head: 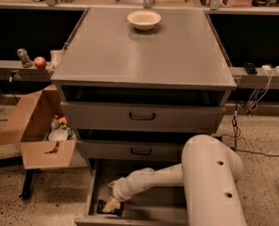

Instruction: Place rxbar chocolate into bottom drawer

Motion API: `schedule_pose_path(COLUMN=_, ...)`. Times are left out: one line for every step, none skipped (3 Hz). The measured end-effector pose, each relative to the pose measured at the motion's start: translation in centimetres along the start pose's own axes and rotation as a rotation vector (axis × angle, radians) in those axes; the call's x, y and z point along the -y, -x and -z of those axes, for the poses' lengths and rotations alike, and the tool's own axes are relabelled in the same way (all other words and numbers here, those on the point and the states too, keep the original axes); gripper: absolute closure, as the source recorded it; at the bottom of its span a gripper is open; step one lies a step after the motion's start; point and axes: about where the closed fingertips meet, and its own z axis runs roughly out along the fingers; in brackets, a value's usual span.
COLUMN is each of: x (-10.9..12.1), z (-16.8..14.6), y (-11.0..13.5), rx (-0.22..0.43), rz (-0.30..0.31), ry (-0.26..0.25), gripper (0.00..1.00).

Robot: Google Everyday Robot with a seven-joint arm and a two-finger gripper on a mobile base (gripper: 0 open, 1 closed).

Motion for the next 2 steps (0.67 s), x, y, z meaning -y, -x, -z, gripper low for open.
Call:
schedule_pose_path(x=-0.02, z=-0.02, y=0.0, rx=0.0, rz=0.0, ry=0.0, gripper=0.0)
schedule_pose_path(x=-0.28, z=-0.09, y=0.13, rx=0.018, rz=-0.008, ry=0.013, gripper=0.0)
